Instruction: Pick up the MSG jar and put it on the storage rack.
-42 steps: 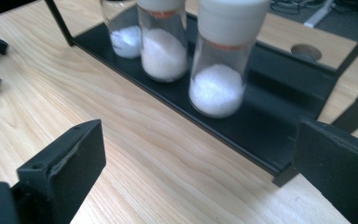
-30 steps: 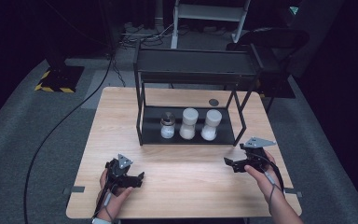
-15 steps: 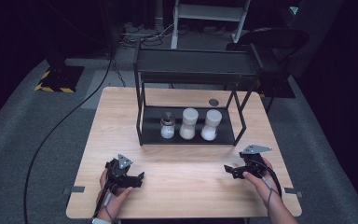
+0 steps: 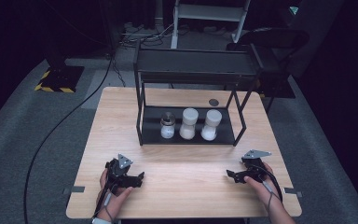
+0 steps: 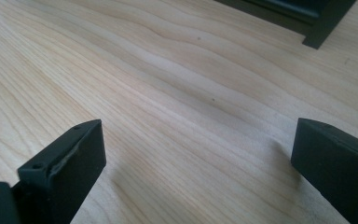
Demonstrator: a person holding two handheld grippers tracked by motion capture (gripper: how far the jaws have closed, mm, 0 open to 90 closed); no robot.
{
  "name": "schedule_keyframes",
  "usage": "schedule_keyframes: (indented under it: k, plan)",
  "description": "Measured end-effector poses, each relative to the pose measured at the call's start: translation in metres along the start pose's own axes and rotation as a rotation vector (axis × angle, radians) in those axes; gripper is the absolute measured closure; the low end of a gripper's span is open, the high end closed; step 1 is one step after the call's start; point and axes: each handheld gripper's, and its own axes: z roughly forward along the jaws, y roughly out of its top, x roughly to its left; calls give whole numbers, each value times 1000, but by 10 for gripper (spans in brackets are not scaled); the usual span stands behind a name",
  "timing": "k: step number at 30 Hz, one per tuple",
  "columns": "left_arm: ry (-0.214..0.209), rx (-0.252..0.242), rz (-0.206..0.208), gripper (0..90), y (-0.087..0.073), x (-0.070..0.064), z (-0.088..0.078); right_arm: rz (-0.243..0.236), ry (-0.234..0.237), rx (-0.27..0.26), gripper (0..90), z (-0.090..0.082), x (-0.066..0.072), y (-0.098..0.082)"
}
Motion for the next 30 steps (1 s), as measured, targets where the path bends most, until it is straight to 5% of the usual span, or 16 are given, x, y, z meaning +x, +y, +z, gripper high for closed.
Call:
schedule_keyframes:
  k: [11,30]
  plan:
    - [0,0,0,21,0,0,0,-77,-18,-43,4,3,3,-15]
    - [0,0,0,21,0,0,0,-96,0,-42,0,2,-2,-15]
